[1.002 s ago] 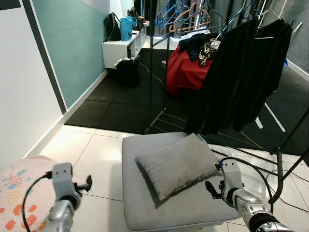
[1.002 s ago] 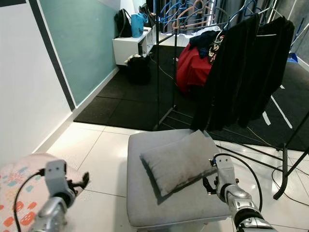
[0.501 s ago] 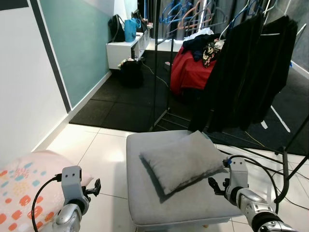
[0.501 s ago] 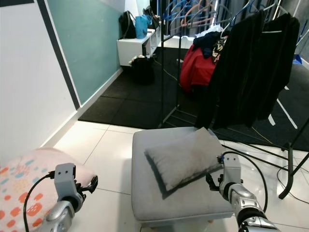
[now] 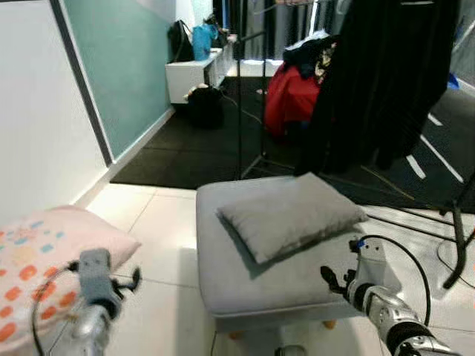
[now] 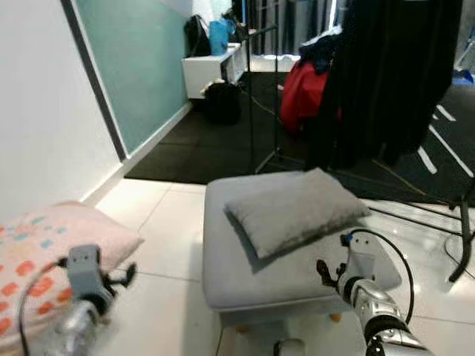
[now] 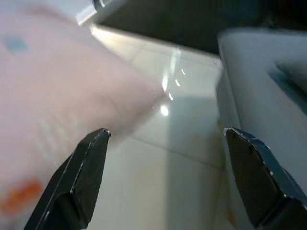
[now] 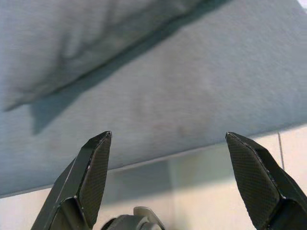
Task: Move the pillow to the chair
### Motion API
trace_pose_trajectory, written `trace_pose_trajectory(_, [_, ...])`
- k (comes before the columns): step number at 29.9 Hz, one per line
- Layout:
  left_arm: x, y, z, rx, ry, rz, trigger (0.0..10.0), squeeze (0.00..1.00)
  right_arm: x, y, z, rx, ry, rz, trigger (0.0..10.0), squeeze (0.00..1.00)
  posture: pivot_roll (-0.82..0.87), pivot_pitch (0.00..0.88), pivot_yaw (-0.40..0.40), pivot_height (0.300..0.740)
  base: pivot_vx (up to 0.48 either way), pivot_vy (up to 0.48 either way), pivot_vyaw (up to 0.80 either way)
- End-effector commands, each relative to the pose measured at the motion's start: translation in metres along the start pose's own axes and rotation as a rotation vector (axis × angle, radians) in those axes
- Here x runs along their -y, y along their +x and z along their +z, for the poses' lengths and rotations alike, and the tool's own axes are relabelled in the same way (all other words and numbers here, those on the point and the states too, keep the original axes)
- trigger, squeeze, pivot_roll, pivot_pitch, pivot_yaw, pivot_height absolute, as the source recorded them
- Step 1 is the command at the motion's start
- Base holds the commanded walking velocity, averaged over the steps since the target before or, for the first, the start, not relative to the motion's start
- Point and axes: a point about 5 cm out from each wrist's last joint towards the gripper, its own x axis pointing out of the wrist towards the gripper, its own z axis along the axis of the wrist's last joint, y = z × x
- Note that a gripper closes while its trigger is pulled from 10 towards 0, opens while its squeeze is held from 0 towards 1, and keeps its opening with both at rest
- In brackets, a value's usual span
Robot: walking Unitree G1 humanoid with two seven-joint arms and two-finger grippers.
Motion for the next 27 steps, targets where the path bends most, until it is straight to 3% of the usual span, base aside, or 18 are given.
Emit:
trace_pose_trajectory(1, [0.000, 0.000, 0.000, -0.006, -0.009, 0.000, 10.0, 0.00, -0.001, 0.000, 0.000, -0.006, 0.015, 0.007, 10.0, 0.00, -0.19, 0.000, 0.009, 0.555, 0.000, 0.000, 0.00])
trace_pose_trajectory(3, [0.021, -0.010, -0.023, -0.063, 0.004, -0.084, 10.0, 0.00, -0.003, 0.001, 0.008, 0.037, 0.092, 0.039, 10.0, 0.00, -0.20, 0.007, 0.012, 0.535, 0.000, 0.000, 0.00])
trace_pose_trajectory(6, [0.024, -0.011, -0.026, -0.068, 0.003, -0.094, 10.0, 0.00, -0.003, 0.001, 0.009, 0.046, 0.107, 0.046, 10.0, 0.00, -0.20, 0.007, 0.012, 0.530, 0.000, 0.000, 0.00])
trace_pose_trajectory(11, [0.031, -0.018, -0.036, -0.095, -0.005, -0.110, 10.0, 0.00, -0.011, 0.002, 0.015, 0.087, 0.231, 0.144, 10.0, 0.00, -0.20, 0.026, 0.020, 0.510, 0.000, 0.000, 0.00])
trace_pose_trajectory(16, [0.027, -0.020, -0.033, -0.091, 0.010, -0.117, 10.0, 0.00, -0.036, 0.003, 0.021, 0.130, 0.380, 0.391, 10.0, 0.00, -0.17, 0.059, 0.043, 0.485, 0.000, 0.000, 0.00])
trace_pose_trajectory(22, [0.021, -0.024, -0.030, -0.085, 0.031, -0.121, 10.0, 0.00, -0.047, 0.005, 0.022, 0.130, 0.441, 0.438, 10.0, 0.00, -0.15, 0.086, 0.049, 0.460, 0.000, 0.000, 0.00])
trace_pose_trajectory(27, [0.004, -0.034, -0.023, -0.072, 0.059, -0.103, 10.0, 0.00, -0.056, 0.008, 0.027, 0.138, 0.467, 0.456, 10.0, 0.00, -0.09, 0.150, 0.063, 0.440, 0.000, 0.000, 0.00])
